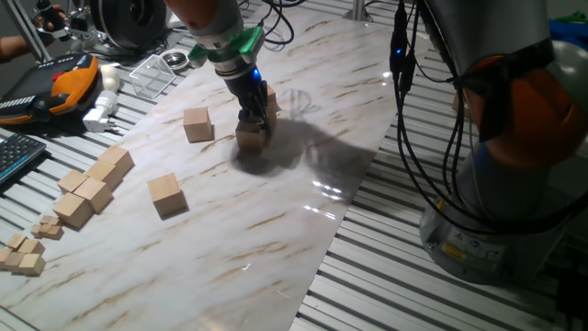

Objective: Stack the blocks into a cross shape

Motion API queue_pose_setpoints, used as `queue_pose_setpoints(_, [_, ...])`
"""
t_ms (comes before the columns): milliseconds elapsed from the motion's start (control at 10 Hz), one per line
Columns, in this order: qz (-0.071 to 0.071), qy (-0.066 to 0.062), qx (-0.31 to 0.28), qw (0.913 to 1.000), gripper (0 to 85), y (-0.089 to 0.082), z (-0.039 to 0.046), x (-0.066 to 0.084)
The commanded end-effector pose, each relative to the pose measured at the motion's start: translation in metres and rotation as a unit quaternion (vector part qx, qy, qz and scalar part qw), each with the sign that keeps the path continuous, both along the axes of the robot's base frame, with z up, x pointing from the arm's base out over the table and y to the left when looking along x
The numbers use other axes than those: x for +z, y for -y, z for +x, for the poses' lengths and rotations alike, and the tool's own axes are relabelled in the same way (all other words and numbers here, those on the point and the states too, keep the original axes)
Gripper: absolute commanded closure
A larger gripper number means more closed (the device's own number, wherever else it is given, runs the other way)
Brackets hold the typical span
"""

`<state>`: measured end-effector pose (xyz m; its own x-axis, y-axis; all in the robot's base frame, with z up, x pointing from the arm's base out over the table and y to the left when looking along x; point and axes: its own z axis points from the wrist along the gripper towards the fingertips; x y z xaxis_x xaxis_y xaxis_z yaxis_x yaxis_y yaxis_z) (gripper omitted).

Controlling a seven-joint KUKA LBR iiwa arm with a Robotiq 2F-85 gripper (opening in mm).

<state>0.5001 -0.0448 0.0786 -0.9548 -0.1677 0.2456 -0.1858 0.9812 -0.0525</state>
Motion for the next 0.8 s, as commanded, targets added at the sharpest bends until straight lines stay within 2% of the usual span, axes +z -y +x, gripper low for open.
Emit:
queue_pose_setpoints(0, [0.001, 0.001, -0.001, 1.0000, 85.0, 0.000, -0.0009, -0.001])
queue_pose_setpoints(200, [0.002, 0.009, -0.004, 0.9999, 85.0, -0.001, -0.0015, -0.003])
queue_pose_setpoints(300, [-0.001, 0.017, -0.004, 0.9998, 85.0, 0.000, 0.0001, -0.003])
queue_pose_setpoints(700, [0.003, 0.034, -0.003, 0.9994, 85.0, 0.001, 0.0098, -0.010])
